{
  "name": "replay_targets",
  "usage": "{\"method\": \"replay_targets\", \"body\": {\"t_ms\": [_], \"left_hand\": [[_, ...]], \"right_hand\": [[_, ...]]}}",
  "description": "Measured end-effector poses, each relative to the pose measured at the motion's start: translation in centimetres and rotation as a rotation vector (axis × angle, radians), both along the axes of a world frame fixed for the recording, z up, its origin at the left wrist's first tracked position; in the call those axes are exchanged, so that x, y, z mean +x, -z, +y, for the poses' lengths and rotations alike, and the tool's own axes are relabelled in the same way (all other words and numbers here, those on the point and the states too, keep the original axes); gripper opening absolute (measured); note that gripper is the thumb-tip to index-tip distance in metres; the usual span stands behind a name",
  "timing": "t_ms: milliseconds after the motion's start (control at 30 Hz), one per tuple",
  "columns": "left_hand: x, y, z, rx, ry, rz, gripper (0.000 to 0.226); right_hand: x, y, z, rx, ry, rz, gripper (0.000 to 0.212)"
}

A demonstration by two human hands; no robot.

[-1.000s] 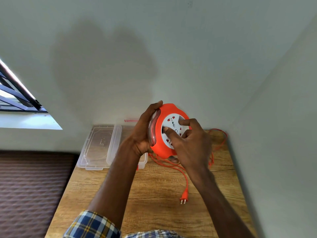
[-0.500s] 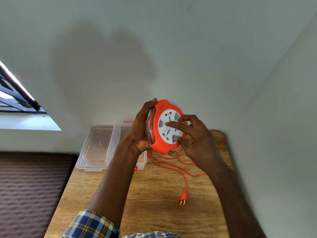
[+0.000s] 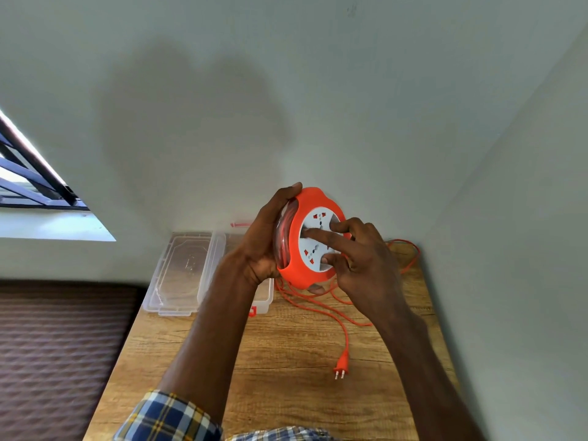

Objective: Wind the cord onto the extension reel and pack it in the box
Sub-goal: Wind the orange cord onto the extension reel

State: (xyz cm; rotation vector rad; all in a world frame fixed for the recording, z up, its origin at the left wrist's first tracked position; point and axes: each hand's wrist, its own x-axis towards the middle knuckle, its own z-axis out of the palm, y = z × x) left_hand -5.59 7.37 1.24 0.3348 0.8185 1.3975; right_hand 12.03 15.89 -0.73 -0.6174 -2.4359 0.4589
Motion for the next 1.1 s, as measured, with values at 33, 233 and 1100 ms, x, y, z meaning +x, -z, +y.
{"method": "replay_targets", "body": {"t_ms": [33,233,1100], "left_hand": [[0.0,-0.1,0.0,-0.004,-0.002,0.009,0.063],[0.1,-0.2,-0.2,-0.008,-0.001,0.047,0.055],[0.8,-0.5,-0.4,0.052,-0.003,-0.013,0.061]], "right_hand": [[0.0,0.1,-0.1,-0.002,0.014,0.014,0.066],[-0.4,0.4,-1.5,-0.147,0.119,0.104,0.064],[-1.4,-1.2,-2.4,-0.373,0.305,0.165,0.04]]}}
